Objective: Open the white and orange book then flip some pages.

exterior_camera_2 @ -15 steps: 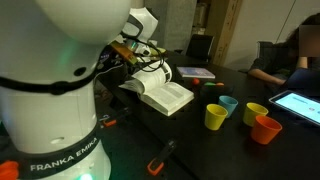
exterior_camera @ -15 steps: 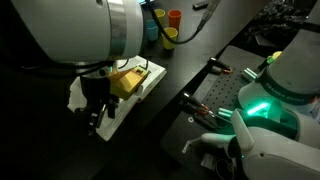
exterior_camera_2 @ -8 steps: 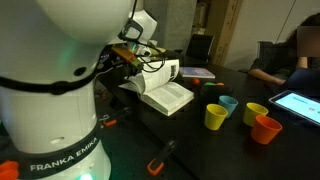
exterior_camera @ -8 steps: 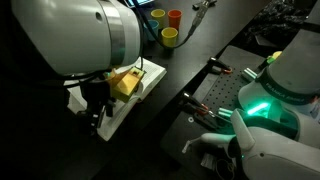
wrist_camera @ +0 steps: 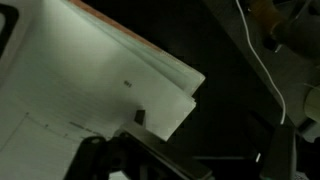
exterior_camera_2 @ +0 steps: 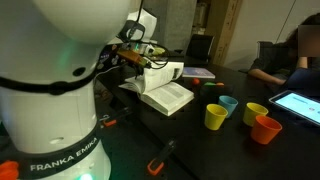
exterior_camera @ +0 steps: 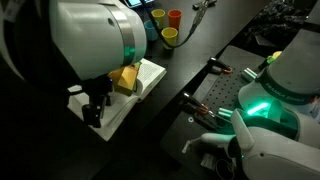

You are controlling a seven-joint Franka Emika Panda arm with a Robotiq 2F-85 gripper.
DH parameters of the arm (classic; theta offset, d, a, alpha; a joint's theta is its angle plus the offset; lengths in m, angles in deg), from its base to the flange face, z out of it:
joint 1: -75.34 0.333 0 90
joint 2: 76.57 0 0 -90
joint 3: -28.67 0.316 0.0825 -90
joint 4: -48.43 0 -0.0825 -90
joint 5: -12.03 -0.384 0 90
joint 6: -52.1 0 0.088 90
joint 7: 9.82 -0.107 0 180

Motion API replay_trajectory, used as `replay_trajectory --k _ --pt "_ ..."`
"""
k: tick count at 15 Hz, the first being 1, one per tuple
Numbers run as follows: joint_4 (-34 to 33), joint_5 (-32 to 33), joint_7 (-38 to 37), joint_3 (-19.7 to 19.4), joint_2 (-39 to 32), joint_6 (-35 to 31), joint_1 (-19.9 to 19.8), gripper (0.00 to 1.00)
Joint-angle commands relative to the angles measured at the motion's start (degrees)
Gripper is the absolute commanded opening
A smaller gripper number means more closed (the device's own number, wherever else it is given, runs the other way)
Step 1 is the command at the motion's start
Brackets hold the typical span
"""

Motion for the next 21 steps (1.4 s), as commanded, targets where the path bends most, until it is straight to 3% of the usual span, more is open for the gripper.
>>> replay_trajectory --k 1,5,9,11,16,21 --pt "2.5 11.82 -8.74 -2.32 -1.5 -7.66 1.36 1.0" --pt "5.63 32.08 -24.66 -10.84 -2.45 -11.7 4.93 1.0" --pt "5.21 44.57 -35.86 -21.12 -1.39 -8.29 10.78 1.0" --pt "4.0 43.92 -38.11 -16.87 0.46 -1.3 5.71 1.0" --pt "1.47 38.23 -37.56 -8.94 4.7 11.93 -2.37 1.0" --pt "0.76 33.65 -37.28 -6.34 7.28 16.4 -4.86 1.0"
